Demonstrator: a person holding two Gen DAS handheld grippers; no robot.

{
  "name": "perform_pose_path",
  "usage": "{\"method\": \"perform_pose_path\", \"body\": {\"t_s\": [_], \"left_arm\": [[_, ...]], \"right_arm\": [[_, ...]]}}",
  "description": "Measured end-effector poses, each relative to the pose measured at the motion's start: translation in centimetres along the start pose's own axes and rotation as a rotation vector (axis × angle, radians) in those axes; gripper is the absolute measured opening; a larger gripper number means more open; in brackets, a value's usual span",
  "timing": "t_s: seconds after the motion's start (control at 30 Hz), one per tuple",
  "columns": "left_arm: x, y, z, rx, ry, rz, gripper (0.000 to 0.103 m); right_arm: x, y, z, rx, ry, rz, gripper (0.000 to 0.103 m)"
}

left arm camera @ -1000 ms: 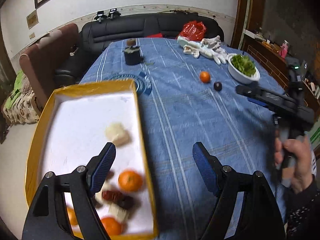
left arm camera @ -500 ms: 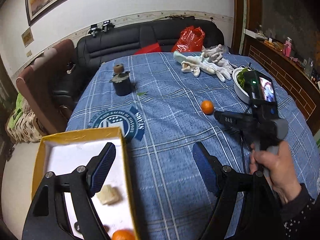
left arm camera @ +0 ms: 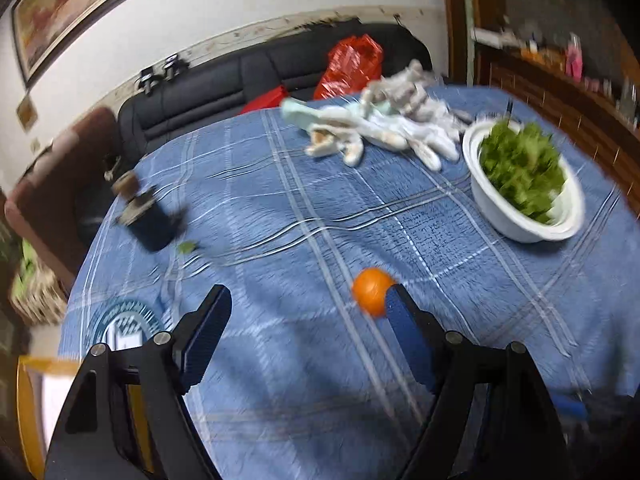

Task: Organize fruits
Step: 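Grasp the last orange with the left tool while the right tool grasps the last plum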

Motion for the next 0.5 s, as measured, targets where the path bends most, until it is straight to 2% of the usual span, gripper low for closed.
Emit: {"method": "perform_pose_path", "body": {"t_s": [0.1,0.23,0.27,0.33,0.4,0.5], "left_arm": [[-1.1,0.2,2.0,0.018,-0.011,0.016,0.079],[-1.9,-0.2,3.8,0.057,-0.027,0.031,0.079],[-1.9,-0.3,4.2,0.066,-0.029,0.026,0.077],[-1.6,-0.7,4.8,0.081,-0.070,-0.009,0.058],[-1.4,-0.8,4.9,0.068,-0.117,-0.038,0.034],[-2.1,-0.8,4.7,0.065,-0.114,-0.015,0.030]], "right_arm": [[-0.6,0.2,1.1,0.047,0.031,0.021,0.024],[-0.6,0.0,2.0,0.078,0.030,0.038,0.025],[-0.8,0.0,2.0,0.079,0.030,0.039,0.025],[-0.5,-0.2,1.9,0.080,0.023,0.031,0.025],[-0.2,-0.2,2.0,0.085,0.029,0.026,0.025],[-0.1,-0.1,2.2,0.088,0.017,0.018,0.025]]}}
Point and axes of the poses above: each gripper's, at about its wrist camera, not at the fingertips, and z roughly the way its jaws point, x to its left, y to its top, the point moved 1 cm from there along z, roughly the way its jaws point, and after that the axes turned 2 degrees about -x, right-handed, at the moved point
